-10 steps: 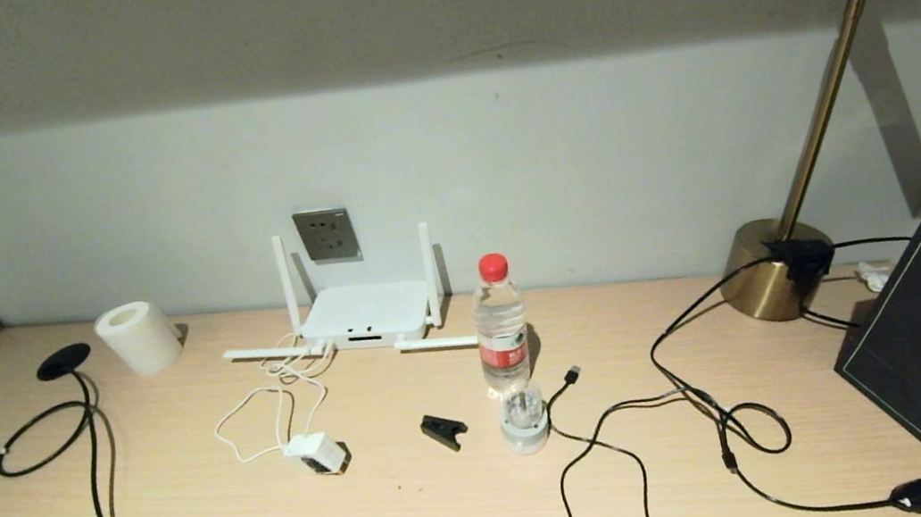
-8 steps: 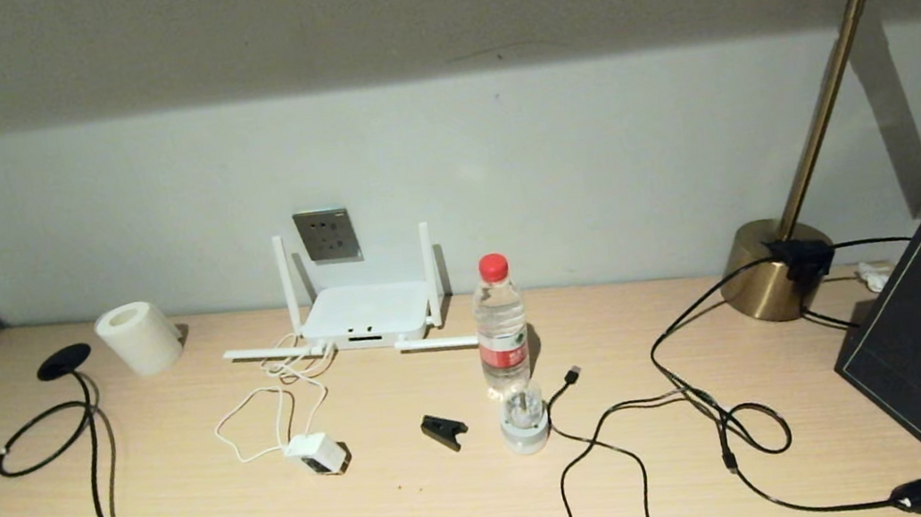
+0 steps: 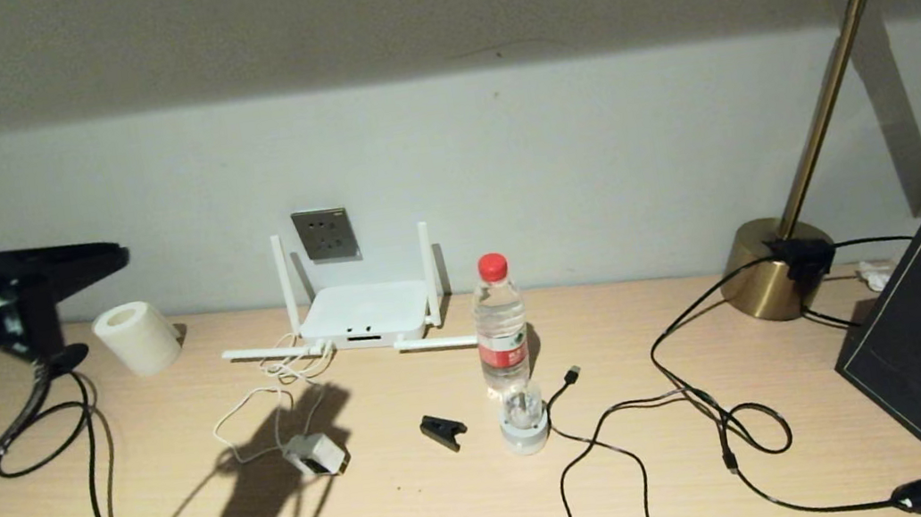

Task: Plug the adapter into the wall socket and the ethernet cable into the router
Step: Pick up plug

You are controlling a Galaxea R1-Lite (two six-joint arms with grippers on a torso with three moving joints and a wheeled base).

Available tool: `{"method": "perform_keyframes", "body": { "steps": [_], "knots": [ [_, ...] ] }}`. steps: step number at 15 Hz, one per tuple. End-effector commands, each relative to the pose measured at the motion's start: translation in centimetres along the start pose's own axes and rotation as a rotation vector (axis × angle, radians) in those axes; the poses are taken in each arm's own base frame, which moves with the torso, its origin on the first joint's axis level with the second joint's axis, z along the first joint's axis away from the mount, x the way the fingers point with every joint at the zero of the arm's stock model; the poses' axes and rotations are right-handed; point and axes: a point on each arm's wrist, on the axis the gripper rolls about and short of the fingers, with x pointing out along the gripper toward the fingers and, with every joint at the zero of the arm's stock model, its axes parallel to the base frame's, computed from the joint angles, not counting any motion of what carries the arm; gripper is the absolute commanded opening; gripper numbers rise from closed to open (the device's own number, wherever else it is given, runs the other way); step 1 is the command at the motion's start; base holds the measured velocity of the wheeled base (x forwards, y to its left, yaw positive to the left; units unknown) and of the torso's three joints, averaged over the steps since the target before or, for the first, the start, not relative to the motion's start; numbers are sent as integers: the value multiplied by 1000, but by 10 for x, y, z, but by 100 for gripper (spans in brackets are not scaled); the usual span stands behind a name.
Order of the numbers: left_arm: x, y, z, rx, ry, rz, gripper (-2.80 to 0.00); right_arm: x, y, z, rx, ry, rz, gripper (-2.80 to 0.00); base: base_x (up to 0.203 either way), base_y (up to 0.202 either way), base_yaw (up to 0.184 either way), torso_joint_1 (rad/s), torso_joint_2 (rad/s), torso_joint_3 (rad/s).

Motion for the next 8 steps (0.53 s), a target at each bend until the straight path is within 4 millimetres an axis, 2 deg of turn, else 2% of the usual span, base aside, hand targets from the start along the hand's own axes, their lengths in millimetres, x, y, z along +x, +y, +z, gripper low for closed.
{"method": "perform_keyframes", "body": {
  "steps": [1, 3, 5, 6, 8],
  "knots": [
    [91, 28, -39, 138, 129, -148, 0, 2, 0, -10, 0, 36, 1, -280, 0, 0, 0, 0, 0, 0],
    [113, 32, -53, 250, 67, -317, 0, 2, 0, -10, 0, 36, 1, -280, 0, 0, 0, 0, 0, 0],
    [137, 39, -55, 376, -20, -411, 0, 2, 0, -10, 0, 36, 2, -280, 0, 0, 0, 0, 0, 0],
    [144, 42, -54, 472, -45, -451, 0, 2, 0, -10, 0, 37, 1, -280, 0, 0, 0, 0, 0, 0],
    [142, 36, -58, 560, 16, -604, 0, 2, 0, -10, 0, 36, 1, -280, 0, 0, 0, 0, 0, 0]
  ]
}}
